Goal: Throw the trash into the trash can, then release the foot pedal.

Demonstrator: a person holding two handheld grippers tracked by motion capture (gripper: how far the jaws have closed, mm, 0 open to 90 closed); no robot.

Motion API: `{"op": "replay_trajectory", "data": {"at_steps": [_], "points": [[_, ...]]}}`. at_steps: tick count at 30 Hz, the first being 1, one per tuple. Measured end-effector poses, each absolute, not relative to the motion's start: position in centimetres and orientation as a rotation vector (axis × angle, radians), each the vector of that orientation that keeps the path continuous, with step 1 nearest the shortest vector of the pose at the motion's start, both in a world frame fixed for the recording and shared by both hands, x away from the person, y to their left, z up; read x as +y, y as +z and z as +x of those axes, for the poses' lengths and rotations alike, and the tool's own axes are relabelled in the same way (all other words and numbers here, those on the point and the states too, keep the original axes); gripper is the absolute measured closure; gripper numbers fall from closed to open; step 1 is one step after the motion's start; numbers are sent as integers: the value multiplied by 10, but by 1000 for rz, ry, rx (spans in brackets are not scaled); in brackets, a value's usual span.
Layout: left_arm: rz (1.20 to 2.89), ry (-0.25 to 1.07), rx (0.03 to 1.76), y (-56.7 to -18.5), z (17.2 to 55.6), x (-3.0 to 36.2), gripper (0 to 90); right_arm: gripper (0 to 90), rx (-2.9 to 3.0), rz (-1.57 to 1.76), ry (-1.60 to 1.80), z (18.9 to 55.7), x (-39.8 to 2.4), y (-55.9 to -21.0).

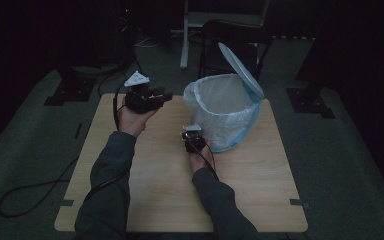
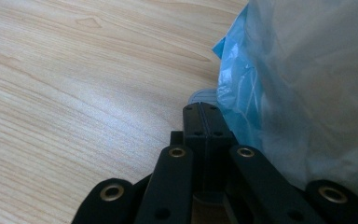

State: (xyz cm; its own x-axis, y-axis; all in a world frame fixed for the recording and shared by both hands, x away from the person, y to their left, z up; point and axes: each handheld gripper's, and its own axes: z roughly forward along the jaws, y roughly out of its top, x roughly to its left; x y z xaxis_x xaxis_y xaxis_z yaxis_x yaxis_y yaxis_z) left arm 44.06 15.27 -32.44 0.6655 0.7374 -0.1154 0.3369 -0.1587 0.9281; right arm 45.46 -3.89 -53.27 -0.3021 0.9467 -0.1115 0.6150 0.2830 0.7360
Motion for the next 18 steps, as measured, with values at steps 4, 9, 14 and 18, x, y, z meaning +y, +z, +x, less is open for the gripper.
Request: {"op": "replay_trajectory", "data": {"at_steps": [4,9,14,18], "points": [[1762,462,880,-333,435,161,578,900,2016,1387,792,455,-39,-533],[1768,463,908,-348,430,169,578,900,2014,1394,791,454,-39,-533],[1787,474,940,-365,423,177,565,900,2014,1394,791,454,-39,-533],[1791,461,976,-381,418,186,565,900,2011,1389,790,454,-39,-533]]}}
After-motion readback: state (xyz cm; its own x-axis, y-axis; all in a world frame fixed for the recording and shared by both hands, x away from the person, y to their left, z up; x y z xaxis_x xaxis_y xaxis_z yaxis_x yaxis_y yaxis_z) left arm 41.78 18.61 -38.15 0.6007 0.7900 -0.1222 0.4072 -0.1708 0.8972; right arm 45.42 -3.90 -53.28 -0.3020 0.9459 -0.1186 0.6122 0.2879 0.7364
